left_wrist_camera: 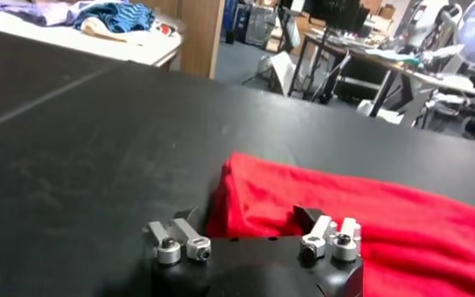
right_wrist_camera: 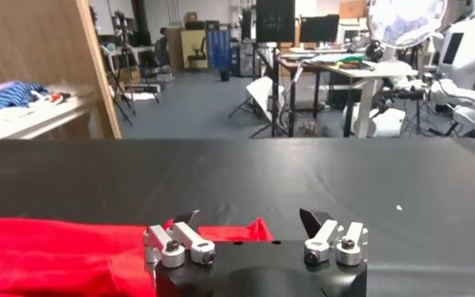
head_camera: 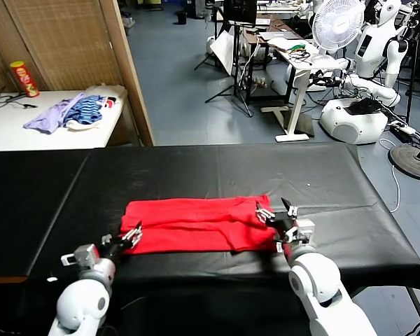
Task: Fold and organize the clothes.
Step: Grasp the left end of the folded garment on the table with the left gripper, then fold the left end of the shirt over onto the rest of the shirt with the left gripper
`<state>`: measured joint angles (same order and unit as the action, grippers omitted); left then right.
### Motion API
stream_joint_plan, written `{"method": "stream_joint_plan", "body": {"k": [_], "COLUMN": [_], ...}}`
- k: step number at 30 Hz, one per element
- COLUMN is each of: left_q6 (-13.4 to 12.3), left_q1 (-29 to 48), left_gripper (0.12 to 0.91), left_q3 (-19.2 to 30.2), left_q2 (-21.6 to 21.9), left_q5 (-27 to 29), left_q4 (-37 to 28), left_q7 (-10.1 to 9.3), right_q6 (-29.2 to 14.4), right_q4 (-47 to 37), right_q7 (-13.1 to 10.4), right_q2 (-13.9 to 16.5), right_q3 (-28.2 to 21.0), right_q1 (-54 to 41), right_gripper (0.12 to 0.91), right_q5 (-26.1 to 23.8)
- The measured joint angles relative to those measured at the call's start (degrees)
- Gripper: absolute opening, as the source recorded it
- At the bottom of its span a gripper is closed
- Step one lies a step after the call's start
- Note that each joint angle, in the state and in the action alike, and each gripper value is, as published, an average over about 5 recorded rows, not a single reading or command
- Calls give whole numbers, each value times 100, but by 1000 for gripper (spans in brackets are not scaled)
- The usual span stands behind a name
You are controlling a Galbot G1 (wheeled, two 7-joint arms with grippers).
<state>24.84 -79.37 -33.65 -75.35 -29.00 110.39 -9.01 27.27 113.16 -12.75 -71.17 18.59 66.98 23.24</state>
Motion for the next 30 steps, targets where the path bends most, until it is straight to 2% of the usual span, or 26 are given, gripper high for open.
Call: {"method": "stream_joint_plan", "body": {"k": [6, 8, 14, 17, 20, 22, 25, 27, 30], "left_q6": [-126, -132, -132, -261, -363, -344, -127, 96, 444], "left_q1": [18, 39, -10, -95, -192, -243, -261, -220, -99], "left_gripper": [203, 151, 150, 149, 149, 149, 149, 149, 149], "left_q3": [76, 93, 0, -178, -412, -510, -506, -406, -137], "left_q2": [-76, -70, 188, 568, 1069, 1376, 1644, 1659, 1493], "left_q5": [542, 787, 1998, 2558, 2815, 2779, 2410, 1923, 948], "left_q4": [-83, -113, -114, -112, -131, -87, 135, 378, 780], "left_q7": [33, 25, 2, 15, 48, 95, 103, -6, -274], "right_q6": [52, 105, 223, 229, 232, 236, 249, 258, 265], "right_q4": [132, 184, 352, 424, 470, 492, 528, 559, 609], "right_q7": [6, -7, -71, -95, -104, -112, -131, -143, -154], "right_q2": [-39, -53, -52, -58, -95, -133, -178, -183, -166], "right_q3": [-30, -26, 66, 105, 97, 77, 63, 78, 138], "right_q1": [3, 21, 117, 174, 224, 257, 306, 344, 412], "right_gripper": [798, 798, 798, 798, 798, 798, 798, 798, 798], "right_q5": [0, 1, 6, 7, -4, -22, -57, -79, -107]}}
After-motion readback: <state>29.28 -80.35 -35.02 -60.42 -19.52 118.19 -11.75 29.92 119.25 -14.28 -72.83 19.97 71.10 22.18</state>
